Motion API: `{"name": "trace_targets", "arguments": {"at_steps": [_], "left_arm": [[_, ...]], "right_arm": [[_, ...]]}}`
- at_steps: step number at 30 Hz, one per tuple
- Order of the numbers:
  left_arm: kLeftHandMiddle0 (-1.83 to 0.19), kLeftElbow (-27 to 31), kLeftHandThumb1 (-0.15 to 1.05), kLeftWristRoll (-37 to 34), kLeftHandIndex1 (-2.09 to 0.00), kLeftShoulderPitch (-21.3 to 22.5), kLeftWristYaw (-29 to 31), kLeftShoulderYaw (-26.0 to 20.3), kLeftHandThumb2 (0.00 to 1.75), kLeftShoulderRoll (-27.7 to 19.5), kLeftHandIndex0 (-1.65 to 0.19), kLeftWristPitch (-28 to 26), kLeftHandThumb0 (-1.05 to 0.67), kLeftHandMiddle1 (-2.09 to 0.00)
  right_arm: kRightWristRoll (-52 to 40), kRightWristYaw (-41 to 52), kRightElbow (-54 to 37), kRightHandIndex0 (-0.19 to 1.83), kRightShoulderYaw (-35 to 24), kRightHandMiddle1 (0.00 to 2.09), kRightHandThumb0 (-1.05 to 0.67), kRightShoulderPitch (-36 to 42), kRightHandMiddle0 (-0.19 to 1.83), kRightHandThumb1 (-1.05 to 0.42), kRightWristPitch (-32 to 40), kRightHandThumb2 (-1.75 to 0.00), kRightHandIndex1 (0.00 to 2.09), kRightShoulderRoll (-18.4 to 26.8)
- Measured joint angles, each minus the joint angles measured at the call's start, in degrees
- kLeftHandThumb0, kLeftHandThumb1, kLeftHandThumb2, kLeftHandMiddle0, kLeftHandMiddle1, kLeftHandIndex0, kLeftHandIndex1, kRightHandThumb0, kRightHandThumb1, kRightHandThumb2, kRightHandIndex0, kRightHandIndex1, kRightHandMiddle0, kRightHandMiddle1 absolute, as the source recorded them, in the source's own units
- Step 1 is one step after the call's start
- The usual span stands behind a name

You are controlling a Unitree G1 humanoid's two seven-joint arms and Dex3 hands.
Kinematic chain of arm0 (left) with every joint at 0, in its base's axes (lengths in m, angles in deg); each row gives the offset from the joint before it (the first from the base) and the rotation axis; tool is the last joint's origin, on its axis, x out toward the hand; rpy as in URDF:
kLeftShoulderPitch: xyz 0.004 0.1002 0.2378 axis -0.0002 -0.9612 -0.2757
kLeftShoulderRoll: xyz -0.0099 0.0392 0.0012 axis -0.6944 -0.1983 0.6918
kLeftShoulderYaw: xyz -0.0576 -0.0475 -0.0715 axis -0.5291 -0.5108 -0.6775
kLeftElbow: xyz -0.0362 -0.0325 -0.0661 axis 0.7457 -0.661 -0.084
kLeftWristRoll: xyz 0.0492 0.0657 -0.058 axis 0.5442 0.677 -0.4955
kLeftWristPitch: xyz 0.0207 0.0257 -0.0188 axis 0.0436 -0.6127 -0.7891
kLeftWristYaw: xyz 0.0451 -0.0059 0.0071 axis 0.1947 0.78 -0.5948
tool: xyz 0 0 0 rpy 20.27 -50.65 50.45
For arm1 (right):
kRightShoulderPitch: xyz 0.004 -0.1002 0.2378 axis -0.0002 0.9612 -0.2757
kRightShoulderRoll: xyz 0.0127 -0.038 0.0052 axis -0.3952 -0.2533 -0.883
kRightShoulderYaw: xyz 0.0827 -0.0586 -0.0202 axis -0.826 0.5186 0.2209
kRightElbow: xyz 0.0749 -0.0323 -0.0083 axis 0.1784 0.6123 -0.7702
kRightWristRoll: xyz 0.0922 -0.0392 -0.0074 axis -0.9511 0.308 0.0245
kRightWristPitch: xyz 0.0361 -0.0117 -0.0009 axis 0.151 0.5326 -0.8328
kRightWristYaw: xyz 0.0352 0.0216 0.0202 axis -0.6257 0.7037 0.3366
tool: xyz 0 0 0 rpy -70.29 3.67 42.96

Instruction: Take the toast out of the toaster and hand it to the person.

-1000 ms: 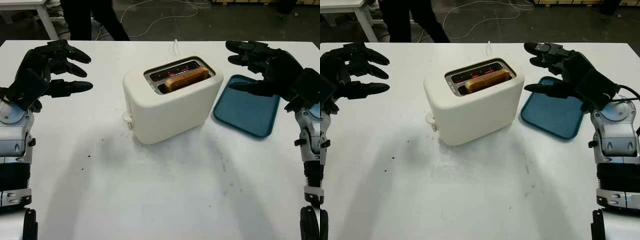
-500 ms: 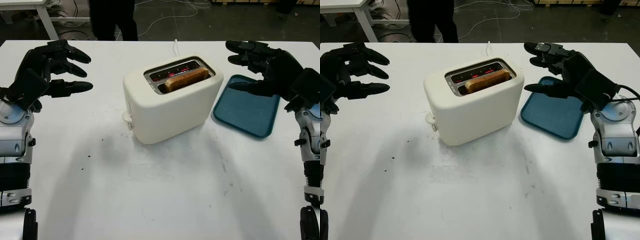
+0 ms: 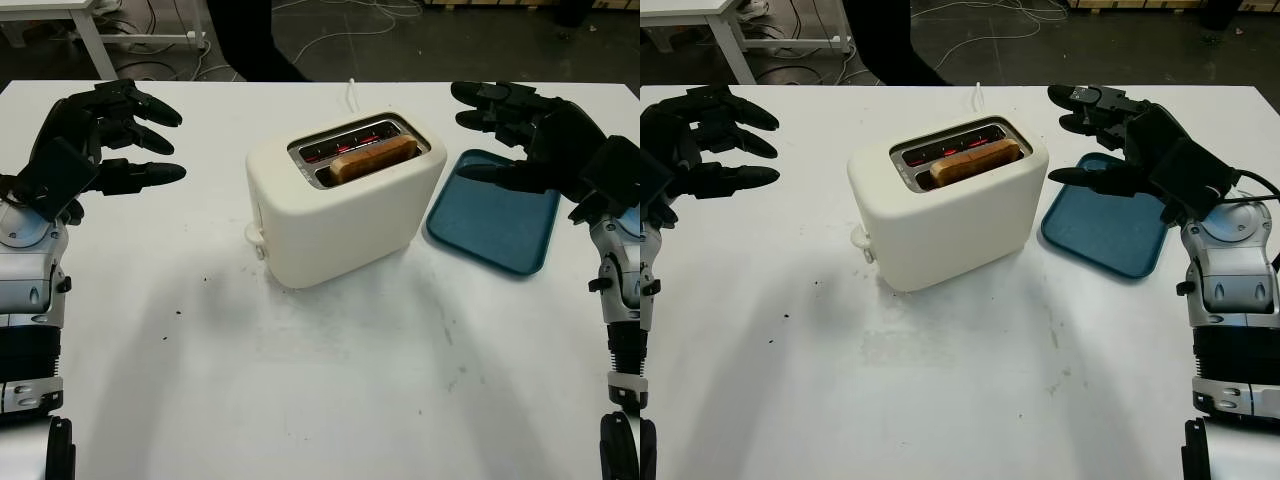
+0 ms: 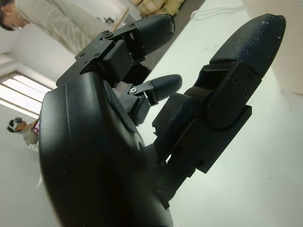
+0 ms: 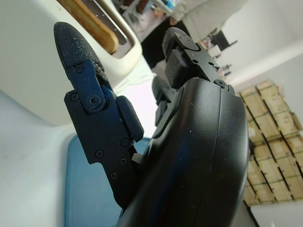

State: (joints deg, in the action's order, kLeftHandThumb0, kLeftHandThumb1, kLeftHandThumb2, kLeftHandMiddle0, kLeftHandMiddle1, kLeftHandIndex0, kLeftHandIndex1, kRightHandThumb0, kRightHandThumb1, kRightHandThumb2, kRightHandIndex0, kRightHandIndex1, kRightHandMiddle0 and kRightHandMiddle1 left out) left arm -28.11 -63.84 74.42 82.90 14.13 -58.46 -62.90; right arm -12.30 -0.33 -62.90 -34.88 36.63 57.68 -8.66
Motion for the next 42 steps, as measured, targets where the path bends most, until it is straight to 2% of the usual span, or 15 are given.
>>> {"name": "trace_targets", "arguments": {"at_steps": [42], "left_arm": [[-0.66, 0.0, 0.57, 0.0, -0.95, 0.0, 0.0, 0.0, 0.0, 0.0, -0.65, 0.0, -1.05, -1.04]], "right_arm": [[0.1, 0.0, 0.0, 0.13, 0.0, 0.0, -0.72, 0.0, 0.43, -0.75, -0.3, 0.0, 0.57, 0.0]]}}
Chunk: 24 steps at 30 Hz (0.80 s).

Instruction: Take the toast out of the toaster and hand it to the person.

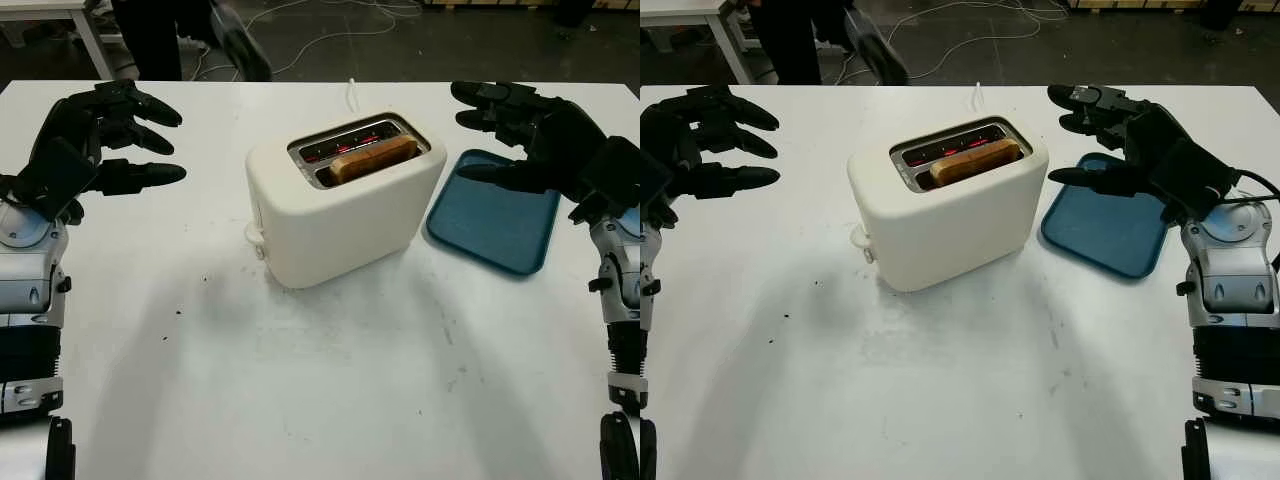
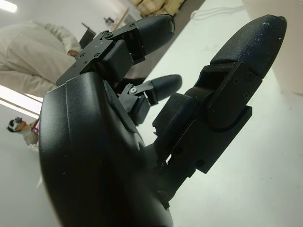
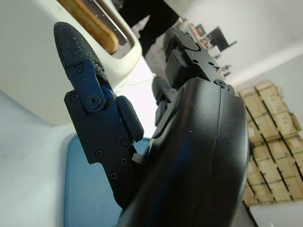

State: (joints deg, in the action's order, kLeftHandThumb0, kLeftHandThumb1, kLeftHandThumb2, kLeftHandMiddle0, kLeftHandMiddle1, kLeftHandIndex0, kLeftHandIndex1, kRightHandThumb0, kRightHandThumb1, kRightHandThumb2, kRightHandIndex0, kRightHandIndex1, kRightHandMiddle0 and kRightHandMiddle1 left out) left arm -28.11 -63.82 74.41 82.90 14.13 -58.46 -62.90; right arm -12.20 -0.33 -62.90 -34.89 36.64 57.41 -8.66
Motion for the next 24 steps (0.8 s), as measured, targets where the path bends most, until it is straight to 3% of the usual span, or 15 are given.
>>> {"name": "trace_targets", "arguments": {"at_steps": [24], "left_arm": [[-0.66, 0.0, 0.57, 0.0, -0.96, 0.0, 0.0, 0.0, 0.0, 0.0, -0.64, 0.0, -1.05, -1.05]], "right_arm": [[0.0, -0.1, 0.0, 0.13, 0.0, 0.01, -0.72, 0.0, 0.44, -0.75, 0.0, 0.0, 0.56, -0.1]]}}
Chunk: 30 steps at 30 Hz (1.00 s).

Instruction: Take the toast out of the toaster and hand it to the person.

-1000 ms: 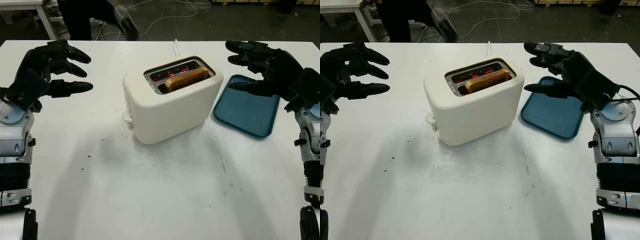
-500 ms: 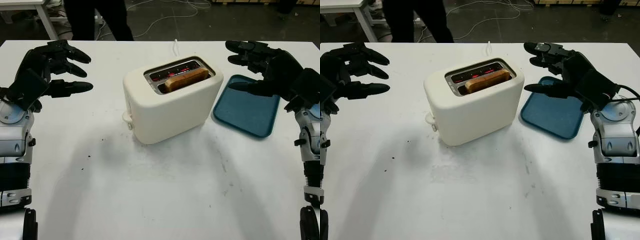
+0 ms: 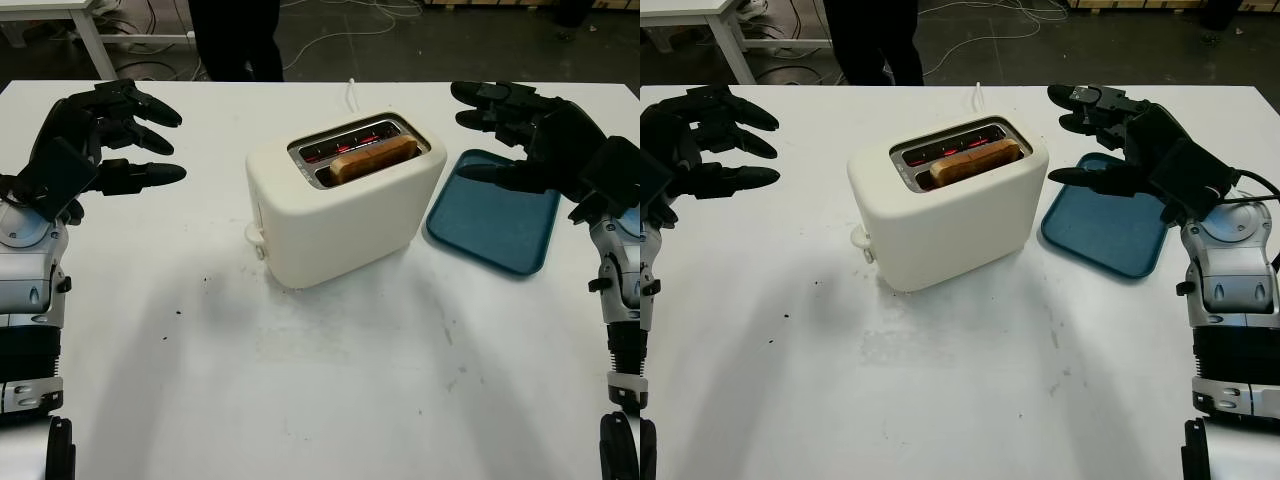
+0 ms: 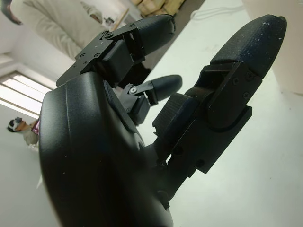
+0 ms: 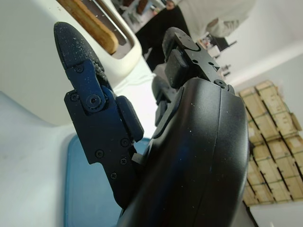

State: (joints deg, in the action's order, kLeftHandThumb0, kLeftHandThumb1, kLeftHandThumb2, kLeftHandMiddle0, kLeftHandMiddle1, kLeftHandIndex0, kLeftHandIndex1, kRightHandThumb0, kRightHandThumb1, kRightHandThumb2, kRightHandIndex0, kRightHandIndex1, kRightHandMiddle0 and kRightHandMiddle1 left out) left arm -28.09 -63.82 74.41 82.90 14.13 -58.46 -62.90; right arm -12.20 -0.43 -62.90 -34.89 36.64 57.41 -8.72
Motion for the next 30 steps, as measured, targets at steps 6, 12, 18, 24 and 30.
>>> {"name": "trace_targets", "arguments": {"at_steps": [6, 12, 18, 24, 30], "left_arm": [[-0.65, 0.0, 0.57, 0.0, -0.96, 0.0, 0.0, 0.0, 0.0, 0.0, -0.63, 0.0, -1.05, -1.05], [-0.65, 0.1, 0.56, 0.0, -0.96, 0.0, 0.0, 0.0, 0.0, 0.0, -0.63, -0.2, -1.05, -1.05], [-0.65, 0.1, 0.57, 0.0, -0.97, 0.0, 0.0, 0.0, 0.0, 0.0, -0.63, -0.2, -1.05, -1.06], [-0.65, 0.1, 0.57, 0.0, -0.96, 0.0, 0.0, 0.0, 0.0, 0.0, -0.63, -0.3, -1.05, -1.05], [-0.66, 0.1, 0.57, 0.0, -0.96, 0.0, 0.0, 0.0, 0.0, 0.0, -0.64, -0.2, -1.05, -1.04]], "right_arm": [[0.0, 0.0, 0.0, 0.13, 0.0, 0.01, -0.72, 0.0, 0.44, -0.75, 0.0, 0.0, 0.57, 0.0], [0.0, 0.0, 0.0, 0.12, 0.0, 0.0, -0.72, 0.0, 0.43, -0.75, 0.0, 0.0, 0.58, 0.0], [0.0, 0.0, 0.0, 0.11, 0.0, 0.0, -0.7, 0.0, 0.43, -0.74, 0.0, 0.0, 0.57, 0.0], [0.0, 0.0, 0.0, 0.1, 0.0, 0.0, -0.71, 0.0, 0.42, -0.74, 0.0, 0.0, 0.58, 0.0], [0.0, 0.0, 0.0, 0.11, 0.0, 0.0, -0.71, 0.0, 0.43, -0.74, 0.0, 0.0, 0.59, 0.0]]}}
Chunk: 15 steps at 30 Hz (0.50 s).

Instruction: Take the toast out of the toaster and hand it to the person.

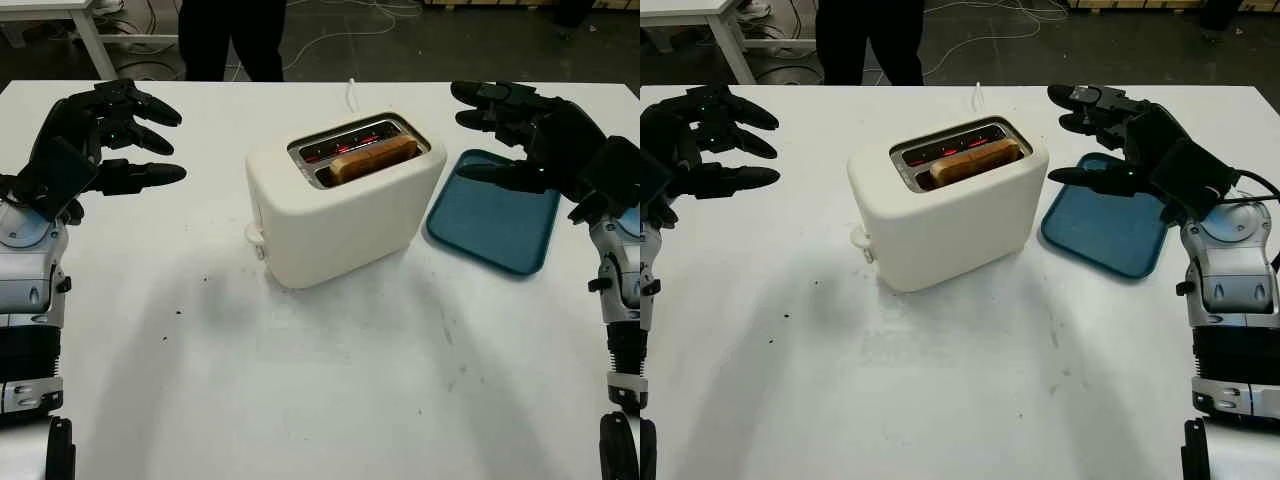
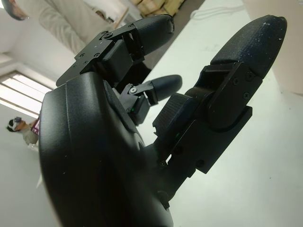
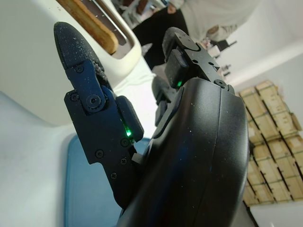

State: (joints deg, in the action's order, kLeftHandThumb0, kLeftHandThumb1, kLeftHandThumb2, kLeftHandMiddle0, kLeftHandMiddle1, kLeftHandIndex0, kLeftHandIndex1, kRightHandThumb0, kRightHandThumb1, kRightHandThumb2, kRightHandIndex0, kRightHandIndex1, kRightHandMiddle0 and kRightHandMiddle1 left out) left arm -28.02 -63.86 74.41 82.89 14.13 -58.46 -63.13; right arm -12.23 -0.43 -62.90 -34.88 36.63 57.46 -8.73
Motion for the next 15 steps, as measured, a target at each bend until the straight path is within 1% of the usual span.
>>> {"name": "trace_targets", "arguments": {"at_steps": [15], "left_arm": [[-0.67, -0.1, 0.58, 0.0, -0.95, 0.0, 0.0, 0.0, 0.0, 0.0, -0.64, 0.2, -1.05, -1.03]], "right_arm": [[0.0, 0.0, 0.0, 0.09, 0.0, 0.0, -0.7, 0.0, 0.42, -0.74, 0.0, 0.0, 0.59, 0.0]]}}
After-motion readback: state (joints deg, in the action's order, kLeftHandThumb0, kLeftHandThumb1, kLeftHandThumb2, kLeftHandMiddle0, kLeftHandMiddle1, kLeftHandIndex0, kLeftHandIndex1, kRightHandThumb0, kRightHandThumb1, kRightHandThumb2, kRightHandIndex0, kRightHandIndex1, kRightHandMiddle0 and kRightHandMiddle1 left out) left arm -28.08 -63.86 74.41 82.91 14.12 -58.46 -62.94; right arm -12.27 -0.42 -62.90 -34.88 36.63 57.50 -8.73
